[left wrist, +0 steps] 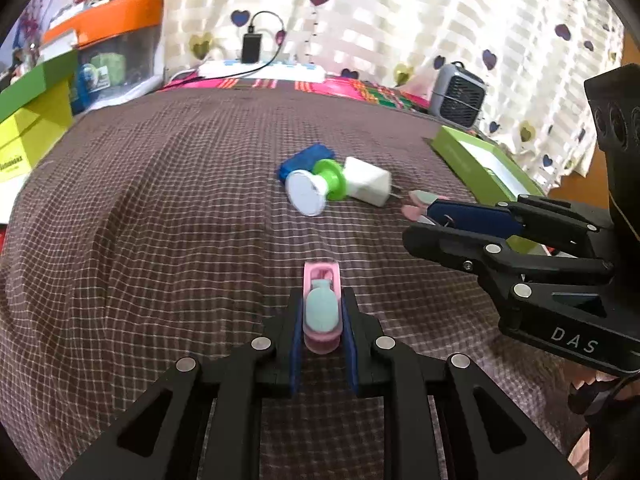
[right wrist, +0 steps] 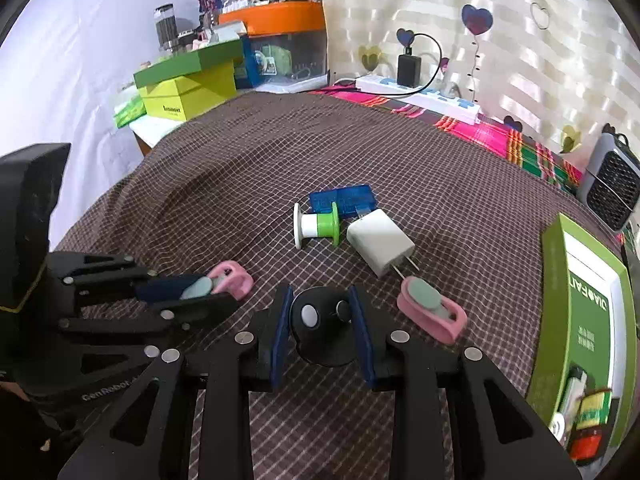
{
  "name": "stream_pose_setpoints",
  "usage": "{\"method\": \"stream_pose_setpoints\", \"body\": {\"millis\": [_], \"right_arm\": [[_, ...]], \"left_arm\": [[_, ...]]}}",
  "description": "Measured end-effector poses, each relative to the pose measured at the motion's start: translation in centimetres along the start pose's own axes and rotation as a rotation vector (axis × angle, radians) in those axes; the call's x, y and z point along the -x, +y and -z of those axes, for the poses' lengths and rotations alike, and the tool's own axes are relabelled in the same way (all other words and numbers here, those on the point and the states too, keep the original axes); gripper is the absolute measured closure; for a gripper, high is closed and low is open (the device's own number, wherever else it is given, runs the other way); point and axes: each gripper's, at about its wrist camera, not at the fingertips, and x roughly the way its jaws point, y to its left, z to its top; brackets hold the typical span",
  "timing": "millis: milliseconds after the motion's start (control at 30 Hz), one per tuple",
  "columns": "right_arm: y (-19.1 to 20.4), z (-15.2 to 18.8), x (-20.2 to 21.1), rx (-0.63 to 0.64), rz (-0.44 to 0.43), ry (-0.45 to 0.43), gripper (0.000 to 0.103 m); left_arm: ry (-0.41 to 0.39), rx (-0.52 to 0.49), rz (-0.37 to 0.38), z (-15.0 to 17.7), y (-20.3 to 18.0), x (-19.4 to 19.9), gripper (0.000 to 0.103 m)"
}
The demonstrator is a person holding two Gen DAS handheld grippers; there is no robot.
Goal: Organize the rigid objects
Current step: 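Grasp the black round item with the right tool while the left tool holds the pink clip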
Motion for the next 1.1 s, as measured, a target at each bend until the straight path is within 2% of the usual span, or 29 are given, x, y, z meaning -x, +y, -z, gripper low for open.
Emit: {"method": "stream_pose_setpoints", "body": {"millis": [600, 1100], "right_arm": [[-1.2, 3.0, 5.7, -0.071, 0.014, -0.079, 0.073], [-2.5, 4.6, 8.6, -0.114, 0.045, -0.127, 0.073]], "left_arm": [[-0.052, -0.087, 0.053, 0.5, -4.9, 3.9, 0.086], [-0.081, -0.122, 0.088, 0.4, -7.1, 5.3, 0.086]]}}
